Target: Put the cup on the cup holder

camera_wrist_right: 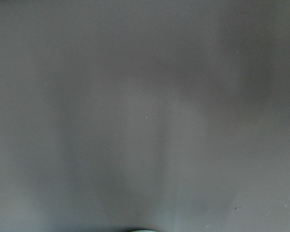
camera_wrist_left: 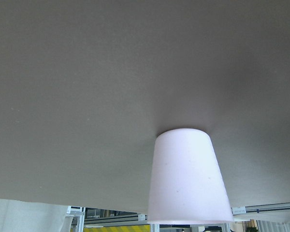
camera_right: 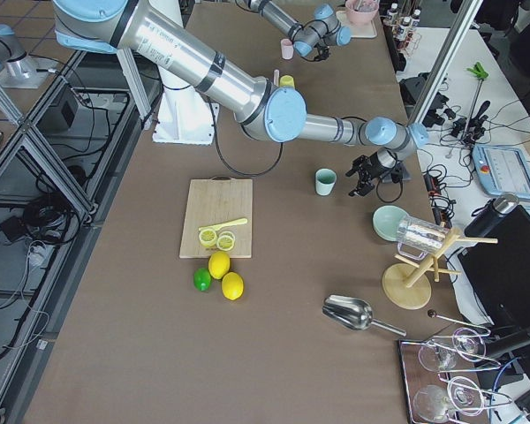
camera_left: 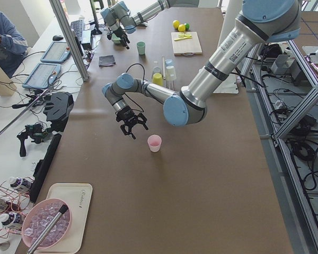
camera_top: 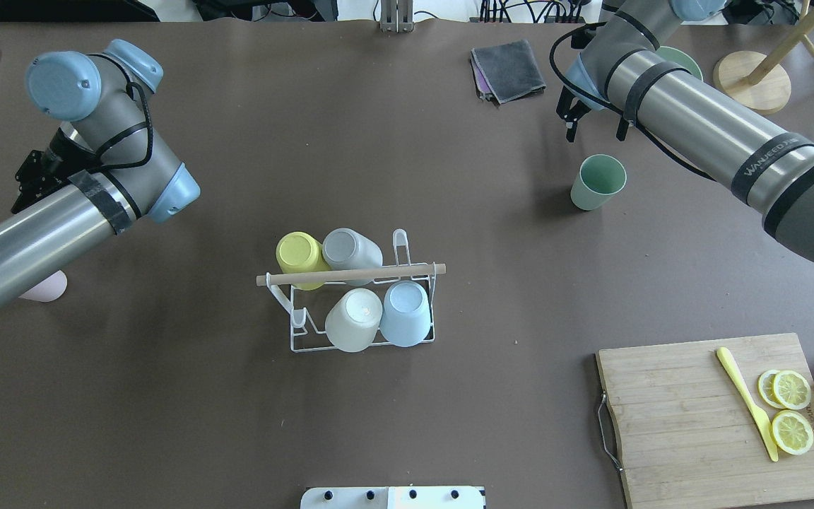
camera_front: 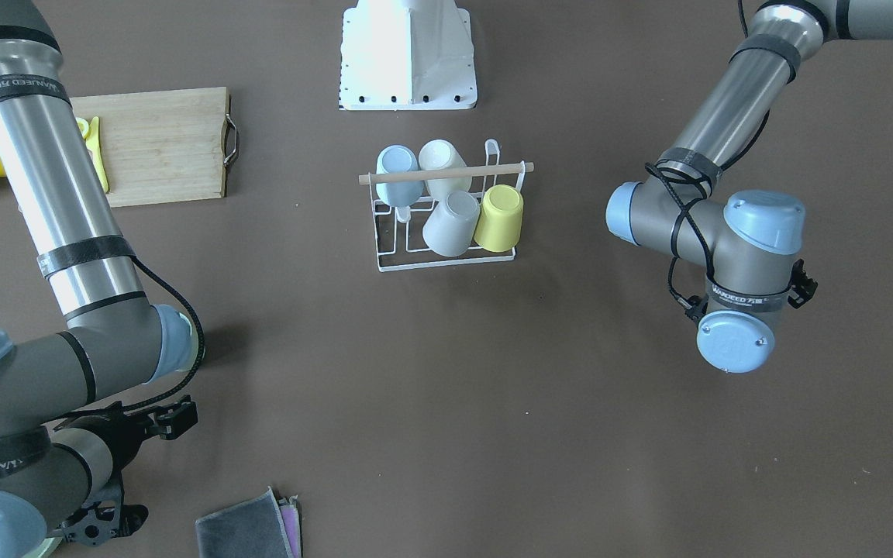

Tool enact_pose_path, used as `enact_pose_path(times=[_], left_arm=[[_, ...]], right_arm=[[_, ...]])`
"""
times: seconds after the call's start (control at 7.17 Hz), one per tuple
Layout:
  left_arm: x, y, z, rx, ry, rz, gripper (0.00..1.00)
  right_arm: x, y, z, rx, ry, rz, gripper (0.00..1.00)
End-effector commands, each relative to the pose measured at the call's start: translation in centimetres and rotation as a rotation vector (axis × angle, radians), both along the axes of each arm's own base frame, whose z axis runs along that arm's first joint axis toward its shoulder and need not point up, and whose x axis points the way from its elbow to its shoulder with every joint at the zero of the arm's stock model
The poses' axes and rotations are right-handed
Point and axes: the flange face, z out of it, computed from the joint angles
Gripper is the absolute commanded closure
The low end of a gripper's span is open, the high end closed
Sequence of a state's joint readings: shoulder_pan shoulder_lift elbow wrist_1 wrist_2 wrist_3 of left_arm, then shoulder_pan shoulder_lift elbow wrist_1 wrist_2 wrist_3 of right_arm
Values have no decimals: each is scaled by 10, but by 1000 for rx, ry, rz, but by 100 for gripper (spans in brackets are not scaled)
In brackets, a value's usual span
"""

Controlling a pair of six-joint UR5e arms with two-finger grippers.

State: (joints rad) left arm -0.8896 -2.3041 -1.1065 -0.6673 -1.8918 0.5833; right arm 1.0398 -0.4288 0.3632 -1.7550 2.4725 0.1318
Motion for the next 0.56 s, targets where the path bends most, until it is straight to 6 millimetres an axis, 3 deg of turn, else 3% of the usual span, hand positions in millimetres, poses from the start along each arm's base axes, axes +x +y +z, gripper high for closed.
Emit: enact_pose_path(times=[0.0,0.42], left_arm=[[17,13,12,-28,-11,48,5],[33,30,27,-47,-31,85,5]], right_arm=[[-1,10,9,-82,-23,-29,1],[-8,18,6,-155,-13,-24,1]])
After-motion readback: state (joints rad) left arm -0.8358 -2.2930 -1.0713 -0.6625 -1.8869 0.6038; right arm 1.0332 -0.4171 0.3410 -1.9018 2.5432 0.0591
